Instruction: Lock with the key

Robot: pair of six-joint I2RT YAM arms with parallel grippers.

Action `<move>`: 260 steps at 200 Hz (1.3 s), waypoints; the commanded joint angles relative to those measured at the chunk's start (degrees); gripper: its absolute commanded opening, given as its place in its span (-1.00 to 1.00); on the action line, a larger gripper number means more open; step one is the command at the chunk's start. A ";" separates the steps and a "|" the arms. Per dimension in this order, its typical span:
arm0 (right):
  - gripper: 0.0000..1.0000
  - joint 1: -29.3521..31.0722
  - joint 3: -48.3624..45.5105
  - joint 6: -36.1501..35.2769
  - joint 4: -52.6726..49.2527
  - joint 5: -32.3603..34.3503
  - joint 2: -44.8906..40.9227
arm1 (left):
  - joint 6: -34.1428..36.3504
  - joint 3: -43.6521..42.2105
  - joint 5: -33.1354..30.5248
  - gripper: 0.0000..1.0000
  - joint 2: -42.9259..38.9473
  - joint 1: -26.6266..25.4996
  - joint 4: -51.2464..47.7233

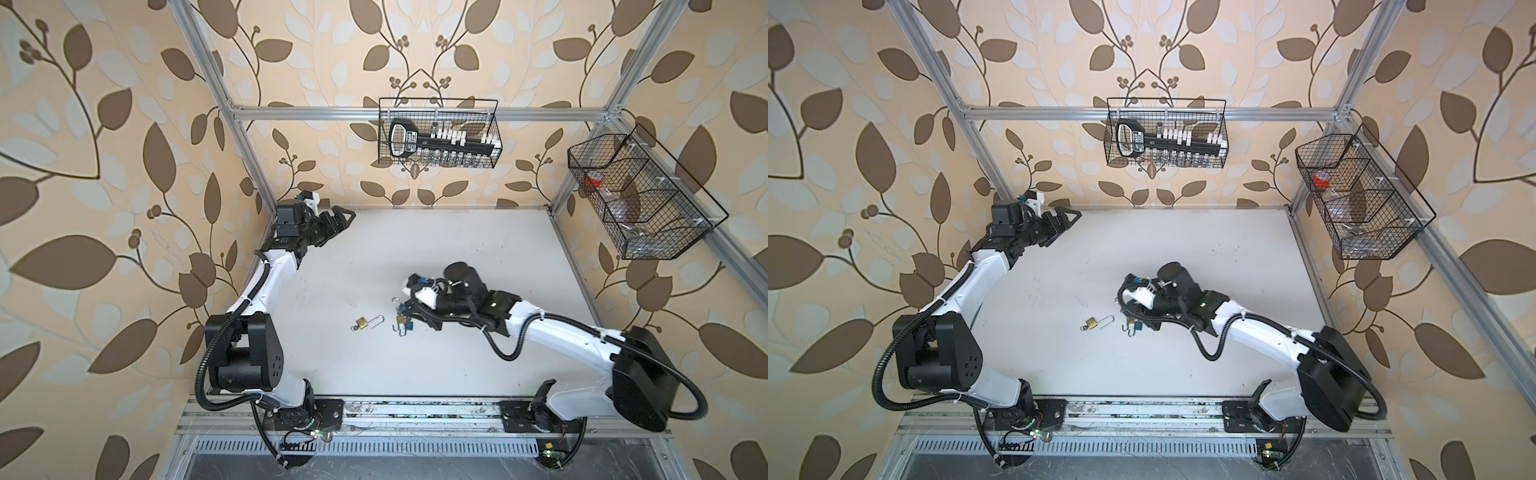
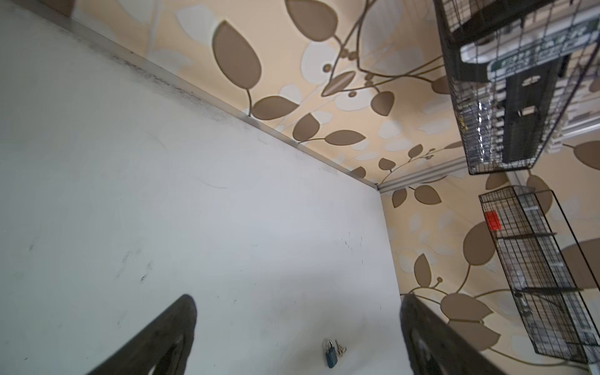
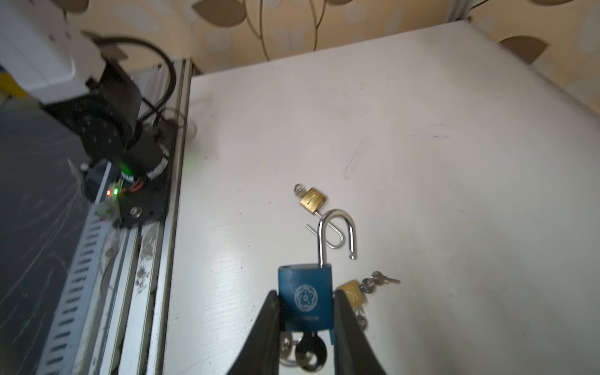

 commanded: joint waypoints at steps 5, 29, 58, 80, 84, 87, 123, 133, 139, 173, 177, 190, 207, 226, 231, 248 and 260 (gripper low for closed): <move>-1.00 -7.61 -6.08 8.58 1.24 -4.82 -7.04 | 6.42 3.19 7.32 0.92 0.54 -5.70 2.65; -1.00 -16.31 -8.30 13.03 1.39 -9.73 -12.90 | 12.78 5.25 10.47 0.88 1.26 -12.68 -0.86; -1.00 -26.64 -8.69 18.31 1.94 -24.90 -13.77 | 19.69 6.76 15.85 0.87 0.79 -20.23 -4.16; -1.00 -27.55 -8.16 21.59 3.20 -31.58 -13.05 | 22.41 7.72 20.62 0.88 0.43 -23.63 -5.54; -1.00 -27.48 -8.20 22.34 3.86 -32.66 -12.98 | 22.87 7.94 21.55 0.88 0.43 -24.08 -5.90; -1.00 -27.51 -8.22 22.83 4.25 -33.63 -12.95 | 23.16 8.13 22.25 0.88 0.44 -24.37 -6.12; -1.00 -26.75 -8.46 29.27 12.42 -42.62 -11.08 | 28.15 9.73 26.99 0.87 0.14 -27.82 -10.52; -1.00 -26.38 -8.17 29.79 13.32 -43.45 -10.76 | 28.85 9.60 27.95 0.81 0.25 -28.62 -10.84; -1.00 -26.25 -7.92 29.77 13.43 -43.54 -10.64 | 29.00 9.51 28.86 0.78 0.51 -29.05 -10.85; -1.00 -26.12 -6.94 28.84 12.68 -43.29 -10.86 | 30.00 11.27 33.55 0.67 2.76 -30.87 -13.20; -1.00 -26.15 -6.86 28.77 12.59 -43.44 -10.77 | 30.37 11.60 33.78 0.66 2.90 -31.12 -13.86; -1.00 -26.03 -6.44 28.77 12.68 -43.96 -10.12 | 32.07 12.18 34.04 0.64 3.02 -31.84 -15.90; -1.00 -25.77 -6.15 28.71 12.92 -44.10 -9.54 | 33.17 12.30 34.54 0.60 3.16 -32.71 -16.95; -1.00 -25.79 -6.10 28.53 13.25 -43.78 -9.74 | 34.08 13.18 35.13 0.54 4.04 -33.44 -18.87; -1.00 -25.81 -6.02 28.58 13.47 -43.76 -9.80 | 34.51 13.53 35.22 0.54 4.45 -33.56 -19.56; -1.00 -25.80 -5.75 28.31 13.43 -43.67 -10.13 | 35.24 14.50 35.61 0.49 5.21 -33.77 -21.20; -1.00 -25.79 -5.54 27.85 13.07 -43.42 -9.96 | 35.35 14.57 35.75 0.45 5.20 -33.77 -21.32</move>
